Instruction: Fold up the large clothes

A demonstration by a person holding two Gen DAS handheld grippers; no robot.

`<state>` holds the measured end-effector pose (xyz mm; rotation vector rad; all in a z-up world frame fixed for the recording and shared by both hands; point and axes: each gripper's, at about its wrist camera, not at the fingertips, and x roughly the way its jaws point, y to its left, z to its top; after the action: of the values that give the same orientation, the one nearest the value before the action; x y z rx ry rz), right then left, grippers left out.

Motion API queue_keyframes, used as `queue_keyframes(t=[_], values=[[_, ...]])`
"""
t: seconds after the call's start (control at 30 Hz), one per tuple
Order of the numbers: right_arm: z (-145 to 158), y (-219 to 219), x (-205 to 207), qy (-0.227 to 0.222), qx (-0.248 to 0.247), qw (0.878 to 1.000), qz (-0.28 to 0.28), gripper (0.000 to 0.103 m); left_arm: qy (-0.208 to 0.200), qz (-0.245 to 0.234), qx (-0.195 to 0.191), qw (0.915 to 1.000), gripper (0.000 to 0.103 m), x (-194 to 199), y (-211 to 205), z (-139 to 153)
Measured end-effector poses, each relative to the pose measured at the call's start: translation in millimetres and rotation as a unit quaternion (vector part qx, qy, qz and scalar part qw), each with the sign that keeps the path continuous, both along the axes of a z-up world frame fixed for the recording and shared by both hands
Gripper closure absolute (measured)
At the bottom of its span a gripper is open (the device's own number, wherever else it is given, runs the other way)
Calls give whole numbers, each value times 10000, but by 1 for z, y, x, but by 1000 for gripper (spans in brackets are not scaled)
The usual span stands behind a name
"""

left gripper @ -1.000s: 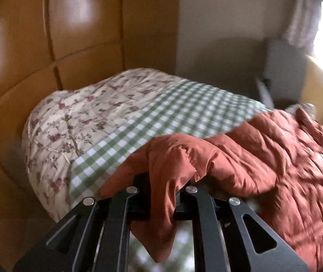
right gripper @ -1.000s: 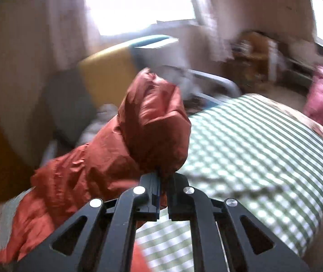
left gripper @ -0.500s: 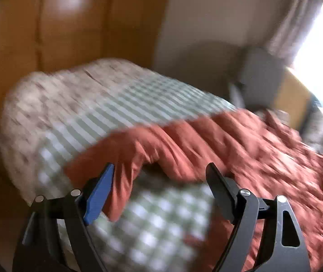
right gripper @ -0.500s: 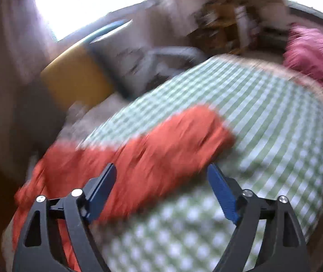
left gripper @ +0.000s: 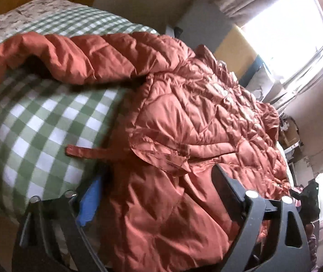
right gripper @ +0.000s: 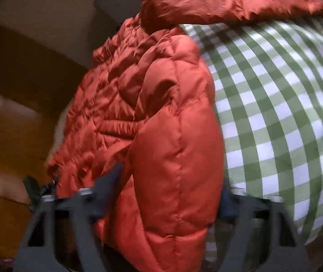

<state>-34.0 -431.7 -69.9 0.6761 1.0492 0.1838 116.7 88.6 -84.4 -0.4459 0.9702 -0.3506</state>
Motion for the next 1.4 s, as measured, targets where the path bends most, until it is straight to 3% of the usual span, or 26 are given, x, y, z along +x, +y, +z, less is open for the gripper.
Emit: queue_keyframes(t=[0.03, 0.07, 0.1, 0.17, 0.23, 0.4, 0.47, 0.53, 0.57, 0.63, 0.7, 0.73, 0.8, 0.87, 0.93, 1.03, 1.07, 1.1, 1.17, 1.23, 1.33, 1.37, 1.4], values=[[8, 4, -2, -55, -154, 9998, 59, 74, 116, -41, 238, 9996, 51, 4, -6, -2], [15, 8, -6, -131, -318, 9993, 115, 78, 122, -126, 299, 9994, 70, 5, -7, -3], [23, 12, -10, -228, -444, 9986, 157, 82, 71, -169, 276, 9995, 82, 4, -6, -2], [32, 7, -20, -385, -669, 9967, 256, 85, -48, -191, 385, 9991, 92, -2, -2, 10], [41, 7, -35, -389, -879, 9947, 371, 86, -102, -194, 412, 9989, 95, -8, 2, 16], [12, 19, -50, 75, -1248, 9910, 477, 86, 141, -170, 752, 9969, 95, -23, 9, 5], [16, 20, -51, 72, -1294, 9904, 476, 80, 260, -187, 804, 9962, 95, -25, 7, 1], [23, 18, -50, 203, -1446, 9882, 460, 45, 154, -226, 1010, 9945, 95, -26, 3, 6], [32, 14, -50, 203, -1587, 9864, 380, 39, 125, -225, 1013, 9945, 94, -27, 3, 9], [47, 5, -33, 3, -1789, 9837, 196, 29, 90, -127, 970, 9952, 78, -20, 8, 12], [67, 6, -23, -287, -1952, 9803, 77, 19, -25, 240, 1008, 9946, 23, -20, 25, 20], [75, 12, -17, -457, -1980, 9791, 68, 18, -141, 548, 1003, 9933, 18, -20, 35, 25], [86, 34, 2, -774, -1942, 9777, 201, 18, -192, 1088, 899, 9898, 18, -19, 62, 32], [88, 69, 27, -1008, -1924, 9748, 511, 17, -22, 1089, 761, 9911, 16, -7, 78, 32], [85, 102, 49, -1111, -1978, 9698, 897, 17, 32, 1150, 1076, 9875, 16, 1, 82, 31], [74, 145, 75, -1258, -2031, 9629, 1255, 17, -4, 555, 1025, 9932, 17, 0, 71, 36], [64, 175, 89, -1324, -1807, 9610, 1622, 17, -99, 366, 1017, 9941, 17, -5, 65, 37], [64, 175, 89, -1324, -1807, 9610, 1622, 17, -121, 241, 1037, 9942, 17, -8, 61, 36], [52, 204, 96, -1375, -2105, 9469, 2003, 17, -1, -163, 964, 9952, 17, -15, 53, 28], [37, 217, 96, -1358, -2220, 9401, 2203, 17, -1, -242, 926, 9954, 16, -22, 55, 26], [16, 209, 89, -1301, -2696, 9297, 2147, 17, 84, 53, 451, 9989, 17, -33, 83, 25], [13, 199, 86, -1282, -2839, 9290, 1996, 17, 97, 281, 254, 9992, 16, -39, 95, 26], [14, 184, 83, -1212, -2775, 9369, 1746, 20, 107, 438, 137, 9989, 16, -42, 105, 27]])
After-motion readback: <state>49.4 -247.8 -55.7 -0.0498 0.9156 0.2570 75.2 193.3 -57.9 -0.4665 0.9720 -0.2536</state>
